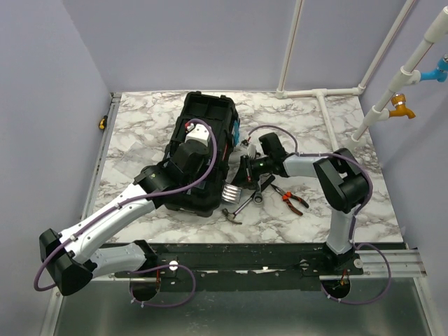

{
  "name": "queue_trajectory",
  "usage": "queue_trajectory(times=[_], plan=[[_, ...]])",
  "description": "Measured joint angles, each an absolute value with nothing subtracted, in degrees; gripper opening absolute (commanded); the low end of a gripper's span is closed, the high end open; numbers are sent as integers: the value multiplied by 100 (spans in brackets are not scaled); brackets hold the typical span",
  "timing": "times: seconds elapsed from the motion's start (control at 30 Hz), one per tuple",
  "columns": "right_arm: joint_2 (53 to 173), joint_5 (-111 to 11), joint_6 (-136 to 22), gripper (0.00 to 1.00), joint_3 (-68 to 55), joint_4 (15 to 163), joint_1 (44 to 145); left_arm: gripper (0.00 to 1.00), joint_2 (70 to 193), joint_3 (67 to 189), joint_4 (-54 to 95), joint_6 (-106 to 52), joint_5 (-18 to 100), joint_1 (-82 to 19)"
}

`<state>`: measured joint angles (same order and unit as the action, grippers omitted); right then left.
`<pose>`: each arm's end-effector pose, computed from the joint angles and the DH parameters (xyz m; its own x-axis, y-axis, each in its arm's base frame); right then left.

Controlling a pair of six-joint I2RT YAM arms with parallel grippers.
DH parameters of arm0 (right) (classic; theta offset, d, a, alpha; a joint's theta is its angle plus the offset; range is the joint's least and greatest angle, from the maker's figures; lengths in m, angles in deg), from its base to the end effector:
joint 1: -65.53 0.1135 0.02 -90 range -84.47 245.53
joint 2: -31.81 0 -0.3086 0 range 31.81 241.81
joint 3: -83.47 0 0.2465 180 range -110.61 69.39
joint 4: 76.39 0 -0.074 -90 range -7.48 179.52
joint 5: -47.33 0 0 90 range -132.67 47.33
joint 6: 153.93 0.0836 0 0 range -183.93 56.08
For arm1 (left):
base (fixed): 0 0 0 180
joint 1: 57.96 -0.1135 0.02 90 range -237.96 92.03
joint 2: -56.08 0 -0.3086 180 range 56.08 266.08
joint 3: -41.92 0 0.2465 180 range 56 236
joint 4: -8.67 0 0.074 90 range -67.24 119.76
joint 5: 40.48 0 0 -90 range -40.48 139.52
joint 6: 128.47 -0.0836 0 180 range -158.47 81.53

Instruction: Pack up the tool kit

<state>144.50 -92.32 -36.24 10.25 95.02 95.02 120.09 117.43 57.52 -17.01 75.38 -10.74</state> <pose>0.3298 0.2597 0.1462 -0.9275 -0.1789 -0.3284 -0.3739 0.4472 0.8125 0.1931 -0.1550 0.3495 -0.5390 0.0977 -0.8366 0.2448 0.9686 -0.0446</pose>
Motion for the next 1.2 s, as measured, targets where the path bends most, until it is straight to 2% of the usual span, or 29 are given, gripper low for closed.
queue_trajectory(times=[0.27,0.57,0.67,0.77,1.2], plan=[[13739,-9894,-3345,8,1371,9679,9561,94,11920,11828,5992,-1872,7274,-1120],[13700,-10084,-3076,7,1467,9729,9638,87,11928,12318,6484,-1891,6526,-631],[13700,-10102,-3006,7,1475,9773,9638,77,11985,12589,6572,-1802,6443,-381],[13700,-10104,-2977,7,1495,9804,9638,72,12149,12783,6572,-1675,6336,-198],[13700,-10119,-2894,7,1504,9878,9638,60,14140,13144,6576,-1275,6124,99]])
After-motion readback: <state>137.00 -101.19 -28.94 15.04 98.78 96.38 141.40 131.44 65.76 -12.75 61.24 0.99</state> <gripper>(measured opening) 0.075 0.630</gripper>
